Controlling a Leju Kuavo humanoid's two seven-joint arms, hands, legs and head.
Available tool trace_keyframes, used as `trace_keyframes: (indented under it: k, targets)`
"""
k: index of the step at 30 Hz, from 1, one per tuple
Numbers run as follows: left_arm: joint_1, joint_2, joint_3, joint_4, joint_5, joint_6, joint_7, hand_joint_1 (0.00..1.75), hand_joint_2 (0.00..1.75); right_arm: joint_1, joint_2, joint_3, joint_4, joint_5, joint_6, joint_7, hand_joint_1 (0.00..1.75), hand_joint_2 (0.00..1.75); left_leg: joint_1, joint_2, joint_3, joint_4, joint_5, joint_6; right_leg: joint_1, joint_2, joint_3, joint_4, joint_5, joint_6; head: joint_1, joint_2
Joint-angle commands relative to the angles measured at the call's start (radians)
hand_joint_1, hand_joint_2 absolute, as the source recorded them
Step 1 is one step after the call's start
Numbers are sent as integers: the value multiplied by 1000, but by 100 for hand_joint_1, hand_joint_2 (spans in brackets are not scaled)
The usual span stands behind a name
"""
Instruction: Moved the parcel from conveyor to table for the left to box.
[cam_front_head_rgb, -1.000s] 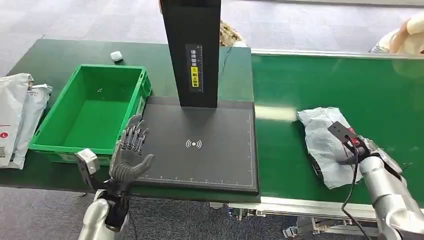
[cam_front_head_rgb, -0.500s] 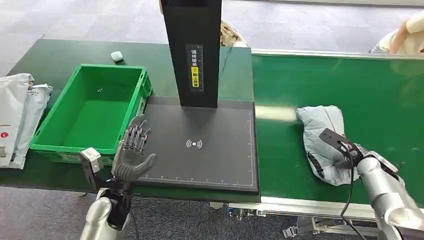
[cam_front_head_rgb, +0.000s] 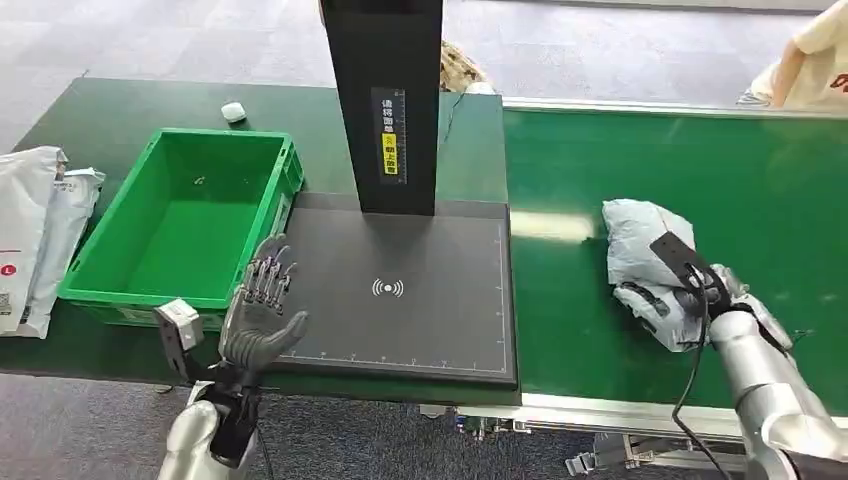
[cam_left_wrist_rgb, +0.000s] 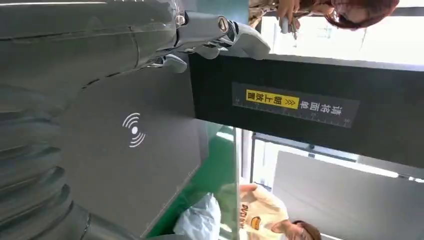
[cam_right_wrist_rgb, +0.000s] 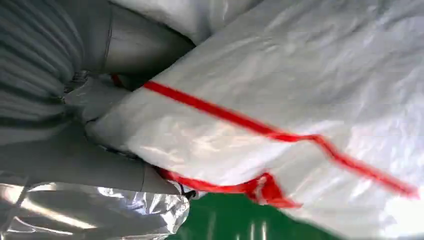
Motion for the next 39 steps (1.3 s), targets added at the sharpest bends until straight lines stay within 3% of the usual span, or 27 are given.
trace_keyframes:
  k: [1, 5, 7, 11, 14, 16, 18, 20, 27, 30, 31, 36, 39]
  targets:
    - [7, 29, -1, -23, 4, 12, 12, 0, 175, -16, 88, -212, -108, -162, -55, -124, 175, 175, 0, 6, 7, -3, -2, -1, 0, 5, 5, -2, 0, -2, 0, 0]
    - [2, 29, -12, -11, 6, 26, 7, 0, 175, 4, 92, -268, -171, -278, -57, -201, 175, 175, 0, 2, 2, -1, -1, 0, 0, 1, 1, 0, 0, -1, 0, 0]
    - [2, 29, -14, -9, 8, 33, 2, 0, 175, 12, 111, -323, -204, -376, -44, -260, 175, 175, 0, 4, 6, -2, -2, -1, 0, 3, 4, -2, -1, -2, 0, 0]
    - [-1, 34, -29, 7, 15, 61, -22, 0, 175, 43, 156, -422, -339, -694, -50, -440, 175, 175, 0, 3, 5, -2, -2, -1, 0, 3, 3, -1, -1, -1, 0, 0]
    - [-7, 35, -40, 20, 20, 72, -31, 0, 175, 102, 170, -353, -573, -761, -162, -543, 175, 175, -1, 4, 5, -2, -2, -1, -1, 3, 3, -1, -1, -2, 0, 0]
    - [-14, 30, -43, 31, 21, 73, -35, 0, 175, 134, 179, -292, -728, -772, -198, -522, 175, 175, -1, 2, 3, -2, -1, -1, -1, 1, 2, -1, -1, -1, 0, 0]
    - [-19, 28, -45, 37, 20, 71, -38, 0, 175, 142, 183, -267, -774, -773, -220, -531, 175, 175, -1, 5, 6, -2, -3, -1, -1, 3, 3, 0, -2, -2, 0, 0]
    - [-33, 25, -48, 54, 18, 65, -44, 0, 175, 156, 185, -201, -863, -743, -246, -593, 175, 175, -1, 4, 5, -2, -2, -1, 0, 3, 3, -1, -1, -2, 0, 0]
    - [-63, 27, -54, 83, 18, 45, -50, 0, 175, 157, 161, -35, -959, -588, -262, -624, 175, 175, 0, 3, 4, -2, -1, -1, 0, 2, 2, -1, -1, -1, 0, 0]
    - [-101, 34, -60, 113, 23, 14, -55, 0, 175, 116, 99, 224, -967, -196, -227, -581, 175, 175, -1, 5, 5, -2, -1, -1, 0, 4, 2, -1, -1, -1, 0, 0]
    - [-110, 34, -57, 119, 25, 12, -54, 0, 175, 103, 109, 262, -961, -161, -219, -564, 175, 175, 0, 6, 5, -2, -1, -1, 0, 5, 2, -1, -1, -2, 0, 0]
    - [-114, 32, -53, 122, 27, 9, -52, 0, 175, 95, 107, 279, -943, -155, -235, -554, 175, 175, 0, 7, 7, -2, -1, -1, 0, 7, 3, -1, 0, -2, 0, 0]
    - [-110, 35, -36, 107, 23, 0, -48, 0, 175, 1, 95, 500, -834, -26, -9, -498, 175, 175, -1, 2, 4, -1, 0, 0, 0, 0, 2, 0, -1, -1, 1, 0]
